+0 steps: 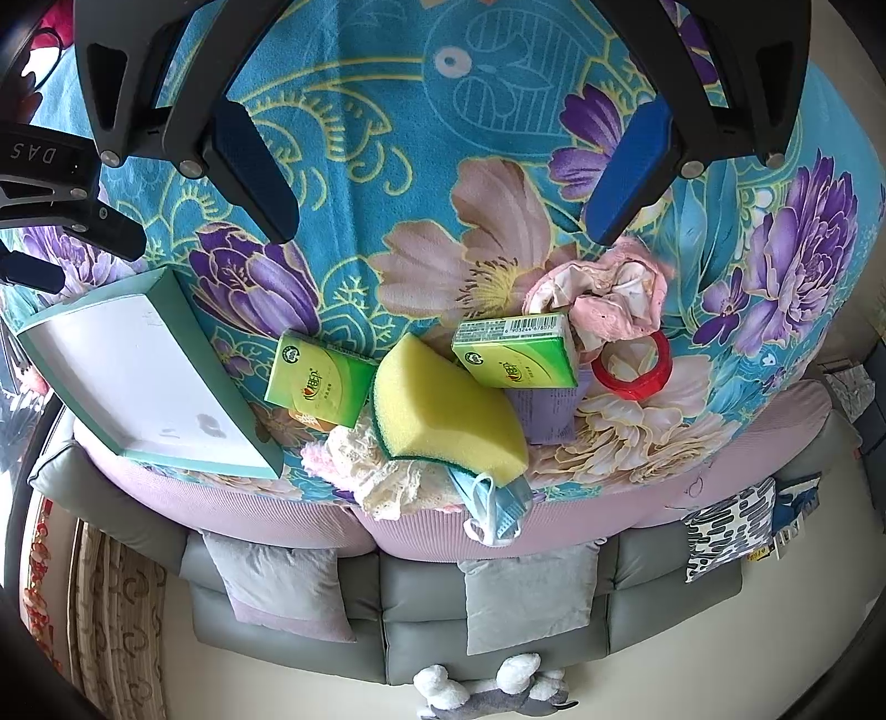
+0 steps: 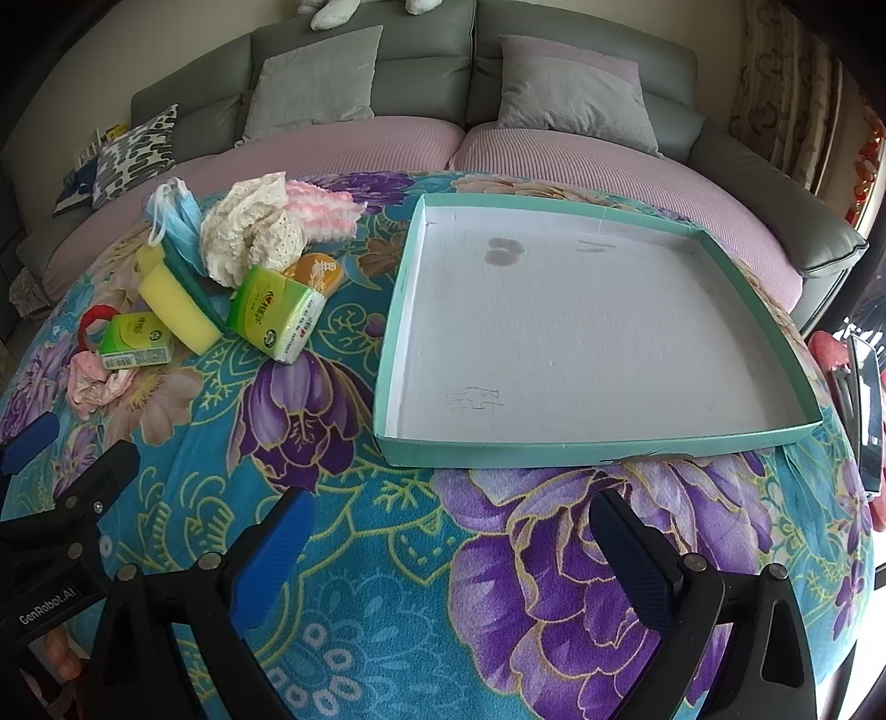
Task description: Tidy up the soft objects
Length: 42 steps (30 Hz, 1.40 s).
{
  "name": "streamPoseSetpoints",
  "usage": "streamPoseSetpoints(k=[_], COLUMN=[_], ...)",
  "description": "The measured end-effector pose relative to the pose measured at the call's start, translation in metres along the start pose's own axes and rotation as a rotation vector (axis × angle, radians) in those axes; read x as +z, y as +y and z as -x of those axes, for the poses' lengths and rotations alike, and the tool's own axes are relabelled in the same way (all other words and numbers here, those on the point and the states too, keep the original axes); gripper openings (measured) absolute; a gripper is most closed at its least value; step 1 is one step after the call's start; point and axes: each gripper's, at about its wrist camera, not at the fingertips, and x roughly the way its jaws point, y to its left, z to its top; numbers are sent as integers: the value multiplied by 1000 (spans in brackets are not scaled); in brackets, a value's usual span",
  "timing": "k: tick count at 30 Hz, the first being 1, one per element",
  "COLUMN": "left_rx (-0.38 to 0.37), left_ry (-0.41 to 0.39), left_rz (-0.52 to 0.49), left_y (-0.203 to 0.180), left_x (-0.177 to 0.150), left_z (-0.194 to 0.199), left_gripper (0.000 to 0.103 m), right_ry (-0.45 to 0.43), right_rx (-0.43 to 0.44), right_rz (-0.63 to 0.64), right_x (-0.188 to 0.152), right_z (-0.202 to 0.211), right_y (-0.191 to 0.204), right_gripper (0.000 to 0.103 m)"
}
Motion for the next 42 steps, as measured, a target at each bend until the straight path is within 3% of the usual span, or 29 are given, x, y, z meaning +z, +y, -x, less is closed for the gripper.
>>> streamPoseSetpoints(k=[42], left_rx=[-2], left_ry=[10], left_rz=[9], left_y=[3], left_x=[-2], left_z=[-4], left_gripper=[103], right_ry=[12], right_rx=[-7], right_rz=[15], right_x=[-3], right_z=[-5], right_y=[1], right_gripper=[101])
